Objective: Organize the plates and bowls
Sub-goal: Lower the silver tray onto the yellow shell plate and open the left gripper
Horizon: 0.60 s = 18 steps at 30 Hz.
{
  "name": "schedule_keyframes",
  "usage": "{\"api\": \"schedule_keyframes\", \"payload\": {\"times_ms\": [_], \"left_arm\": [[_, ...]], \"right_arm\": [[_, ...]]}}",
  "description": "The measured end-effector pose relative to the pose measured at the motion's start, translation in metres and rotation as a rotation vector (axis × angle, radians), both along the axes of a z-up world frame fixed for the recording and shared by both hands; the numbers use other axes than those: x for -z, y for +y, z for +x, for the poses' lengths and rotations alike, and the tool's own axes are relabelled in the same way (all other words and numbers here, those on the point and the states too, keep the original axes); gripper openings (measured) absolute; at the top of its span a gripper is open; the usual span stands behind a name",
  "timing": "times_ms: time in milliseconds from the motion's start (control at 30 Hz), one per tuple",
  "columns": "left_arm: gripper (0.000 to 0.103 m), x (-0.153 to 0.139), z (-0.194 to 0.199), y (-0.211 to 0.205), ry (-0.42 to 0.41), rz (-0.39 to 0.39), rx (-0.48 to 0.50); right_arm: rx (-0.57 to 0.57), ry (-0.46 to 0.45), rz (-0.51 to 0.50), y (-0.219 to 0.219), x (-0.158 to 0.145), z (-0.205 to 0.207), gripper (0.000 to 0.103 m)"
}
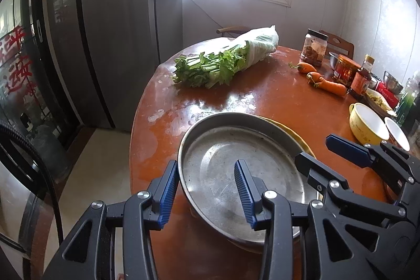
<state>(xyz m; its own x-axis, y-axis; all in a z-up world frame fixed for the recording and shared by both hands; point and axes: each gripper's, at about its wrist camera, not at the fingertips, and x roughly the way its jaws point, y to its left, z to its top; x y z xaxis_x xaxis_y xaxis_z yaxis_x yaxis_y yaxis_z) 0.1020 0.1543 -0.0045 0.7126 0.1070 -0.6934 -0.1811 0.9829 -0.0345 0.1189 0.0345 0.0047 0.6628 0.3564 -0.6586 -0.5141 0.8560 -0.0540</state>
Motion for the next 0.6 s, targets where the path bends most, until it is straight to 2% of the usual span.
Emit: {"api": "schedule_keyframes", "payload": {"times_ms": [233,600], "left_arm": [[0.047,-0.008,-0.004,-0.005,-0.017,0.014,0.003],[0.060,-0.023,-0.013,-0.016,-0.061,0.028,0.012]], "right_arm": [[0.010,0.001,0.025,-0.011,-0.006,-0.005,0.051],[0.039,-0.011,0.065,-0.030,-0.018,-0.011,0.055]]}}
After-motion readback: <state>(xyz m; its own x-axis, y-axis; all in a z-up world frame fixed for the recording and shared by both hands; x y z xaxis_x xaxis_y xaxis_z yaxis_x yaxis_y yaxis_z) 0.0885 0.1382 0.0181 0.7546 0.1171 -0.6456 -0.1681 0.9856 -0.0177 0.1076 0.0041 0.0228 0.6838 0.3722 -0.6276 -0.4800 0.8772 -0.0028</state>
